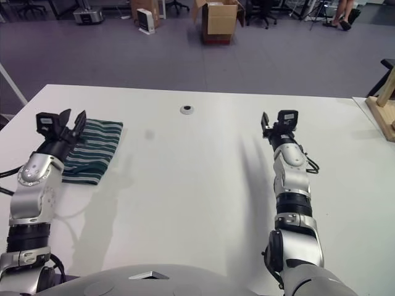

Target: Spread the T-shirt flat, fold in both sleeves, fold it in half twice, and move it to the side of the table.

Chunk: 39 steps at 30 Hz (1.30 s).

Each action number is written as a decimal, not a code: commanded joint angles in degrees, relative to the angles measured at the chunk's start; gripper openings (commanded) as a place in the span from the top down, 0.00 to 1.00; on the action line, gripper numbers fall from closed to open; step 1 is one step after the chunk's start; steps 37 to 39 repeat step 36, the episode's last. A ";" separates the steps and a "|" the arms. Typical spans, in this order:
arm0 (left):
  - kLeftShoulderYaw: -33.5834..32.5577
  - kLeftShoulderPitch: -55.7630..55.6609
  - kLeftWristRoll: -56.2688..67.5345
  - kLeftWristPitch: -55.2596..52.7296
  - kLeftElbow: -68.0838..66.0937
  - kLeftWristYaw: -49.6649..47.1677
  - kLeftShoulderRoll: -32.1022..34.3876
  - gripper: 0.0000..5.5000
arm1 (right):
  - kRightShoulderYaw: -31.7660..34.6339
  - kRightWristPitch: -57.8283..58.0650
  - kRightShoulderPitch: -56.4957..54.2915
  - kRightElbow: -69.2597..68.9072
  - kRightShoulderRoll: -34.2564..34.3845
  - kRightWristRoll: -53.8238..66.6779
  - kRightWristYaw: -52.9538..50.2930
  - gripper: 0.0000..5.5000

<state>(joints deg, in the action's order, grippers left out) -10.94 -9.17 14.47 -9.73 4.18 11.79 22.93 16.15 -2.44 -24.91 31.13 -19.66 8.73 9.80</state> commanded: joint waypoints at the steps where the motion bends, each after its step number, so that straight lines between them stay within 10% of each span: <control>1: 0.80 -3.15 -1.85 -2.34 -1.35 -1.97 -1.52 0.64 | -1.35 -4.85 -1.92 1.32 2.38 -0.99 -1.25 0.53; 39: 3.86 -4.63 -10.70 -0.78 -3.91 -3.75 -5.42 0.64 | 0.00 -6.19 -3.41 4.68 5.23 5.40 3.94 0.53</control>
